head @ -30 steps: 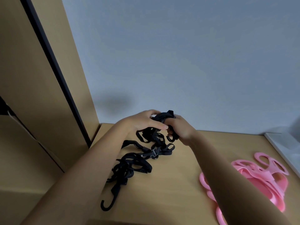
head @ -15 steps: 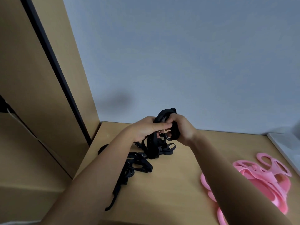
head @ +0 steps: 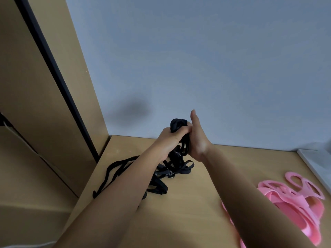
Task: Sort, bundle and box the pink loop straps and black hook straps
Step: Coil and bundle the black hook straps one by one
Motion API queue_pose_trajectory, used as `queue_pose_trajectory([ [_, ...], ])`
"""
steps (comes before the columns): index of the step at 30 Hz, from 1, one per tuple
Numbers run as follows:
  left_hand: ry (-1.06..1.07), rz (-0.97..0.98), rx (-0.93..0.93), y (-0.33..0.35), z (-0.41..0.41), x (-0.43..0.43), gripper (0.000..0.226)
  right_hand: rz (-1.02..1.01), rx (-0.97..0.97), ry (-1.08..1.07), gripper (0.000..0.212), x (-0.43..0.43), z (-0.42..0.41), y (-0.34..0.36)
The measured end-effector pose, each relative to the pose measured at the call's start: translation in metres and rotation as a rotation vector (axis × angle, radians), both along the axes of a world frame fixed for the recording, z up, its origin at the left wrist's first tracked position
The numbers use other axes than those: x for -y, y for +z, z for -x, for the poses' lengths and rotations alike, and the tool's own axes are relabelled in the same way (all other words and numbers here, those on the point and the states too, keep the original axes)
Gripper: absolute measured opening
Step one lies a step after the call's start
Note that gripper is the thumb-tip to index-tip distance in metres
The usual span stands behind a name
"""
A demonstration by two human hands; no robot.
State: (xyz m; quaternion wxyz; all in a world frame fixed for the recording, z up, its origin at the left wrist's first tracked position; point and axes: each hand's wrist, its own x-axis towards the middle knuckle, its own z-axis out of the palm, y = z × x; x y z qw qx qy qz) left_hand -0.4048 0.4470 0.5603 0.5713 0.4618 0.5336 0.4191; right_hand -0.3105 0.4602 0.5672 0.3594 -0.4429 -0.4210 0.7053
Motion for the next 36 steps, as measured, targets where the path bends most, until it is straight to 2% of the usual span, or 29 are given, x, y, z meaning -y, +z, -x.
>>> queue_pose_trajectory([
  [3, 0.107, -0.011, 0.057, 0.005, 0.004, -0.005, 0.019, -0.088, 0.083, -0.015, 0.070, 0.002, 0.002, -0.006],
  [7, 0.190, -0.018, 0.185, 0.007, 0.018, -0.012, 0.016, -0.323, 0.308, -0.120, 0.037, 0.011, -0.006, -0.009],
  [10, 0.295, -0.048, 0.179, 0.007, 0.021, -0.015, 0.018, -0.433, 0.450, -0.220, 0.020, 0.011, -0.007, -0.015],
  [12, 0.340, -0.062, 0.173, 0.008, 0.019, -0.015, 0.018, -0.438, 0.459, -0.205, 0.016, 0.012, -0.003, -0.015],
  [16, 0.320, -0.035, 0.187, 0.007, 0.014, -0.013, 0.023, -0.455, 0.549, -0.141, 0.025, 0.011, -0.001, -0.016],
  [21, 0.330, -0.157, 0.045, 0.006, 0.016, -0.012, 0.020, -0.399, 0.515, -0.082, 0.025, 0.013, -0.006, -0.009],
  [25, 0.296, -0.250, -0.012, 0.009, 0.018, -0.010, 0.017, -0.605, 0.832, -0.126, 0.032, 0.011, -0.011, -0.006],
  [28, 0.281, -0.297, -0.054, 0.009, 0.021, -0.010, 0.013, -0.618, 0.820, -0.080, 0.030, 0.013, -0.014, -0.002],
  [31, 0.209, -0.232, 0.028, 0.009, 0.015, -0.006, 0.017, -0.580, 0.749, -0.008, 0.032, 0.019, -0.008, -0.005],
  [33, 0.175, -0.180, 0.083, 0.007, 0.010, -0.004, 0.018, -0.639, 0.829, 0.032, 0.035, 0.023, -0.003, -0.008],
  [36, 0.201, -0.077, 0.110, 0.006, 0.007, -0.004, 0.018, -0.747, 0.982, 0.083, 0.027, 0.024, 0.000, -0.008],
])
